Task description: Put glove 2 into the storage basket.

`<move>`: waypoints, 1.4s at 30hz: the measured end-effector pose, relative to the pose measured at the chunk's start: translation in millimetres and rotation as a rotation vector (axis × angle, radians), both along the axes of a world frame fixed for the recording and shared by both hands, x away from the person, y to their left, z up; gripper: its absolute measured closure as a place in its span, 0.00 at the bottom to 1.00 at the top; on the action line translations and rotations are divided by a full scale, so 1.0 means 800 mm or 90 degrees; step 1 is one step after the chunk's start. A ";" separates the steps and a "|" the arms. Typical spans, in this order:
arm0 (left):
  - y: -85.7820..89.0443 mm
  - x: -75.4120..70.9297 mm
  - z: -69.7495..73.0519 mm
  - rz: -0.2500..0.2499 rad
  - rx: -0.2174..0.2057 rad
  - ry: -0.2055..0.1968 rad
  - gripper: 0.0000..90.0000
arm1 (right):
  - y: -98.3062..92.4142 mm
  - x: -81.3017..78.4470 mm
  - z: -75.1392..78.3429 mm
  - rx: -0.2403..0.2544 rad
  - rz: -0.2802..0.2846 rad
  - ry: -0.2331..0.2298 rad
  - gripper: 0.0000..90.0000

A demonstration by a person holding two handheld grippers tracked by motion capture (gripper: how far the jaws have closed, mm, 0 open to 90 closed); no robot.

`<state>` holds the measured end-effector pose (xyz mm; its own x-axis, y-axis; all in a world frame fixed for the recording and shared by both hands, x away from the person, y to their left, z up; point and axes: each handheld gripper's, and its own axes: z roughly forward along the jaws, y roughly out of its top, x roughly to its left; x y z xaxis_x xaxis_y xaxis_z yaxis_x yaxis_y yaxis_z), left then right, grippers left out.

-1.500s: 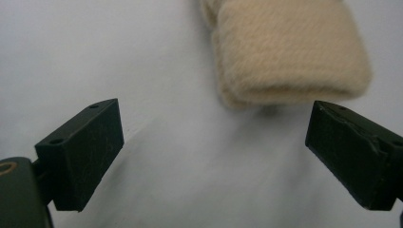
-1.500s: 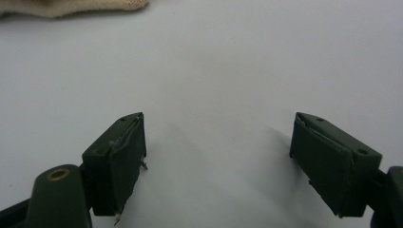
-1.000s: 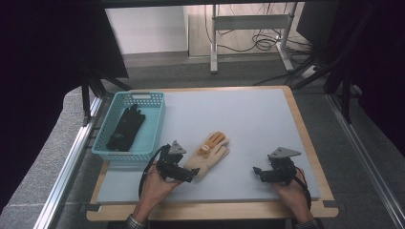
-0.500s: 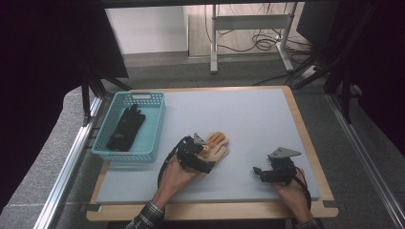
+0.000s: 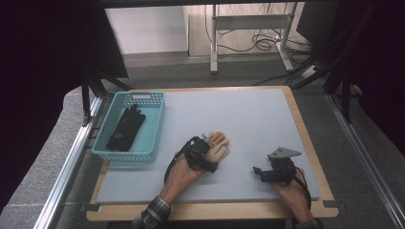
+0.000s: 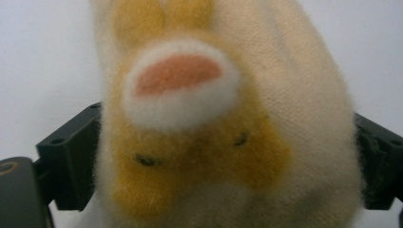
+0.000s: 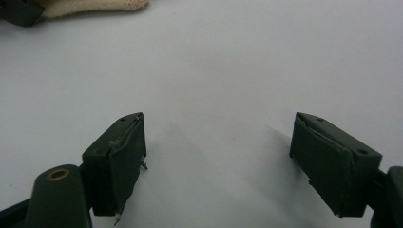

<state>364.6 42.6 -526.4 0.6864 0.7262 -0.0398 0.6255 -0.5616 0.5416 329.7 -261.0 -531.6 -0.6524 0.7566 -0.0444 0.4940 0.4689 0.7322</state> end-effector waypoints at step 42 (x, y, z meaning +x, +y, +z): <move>0.067 0.020 0.071 0.038 -0.045 -0.008 0.58 | 0.000 0.000 0.000 -0.001 0.000 0.001 0.21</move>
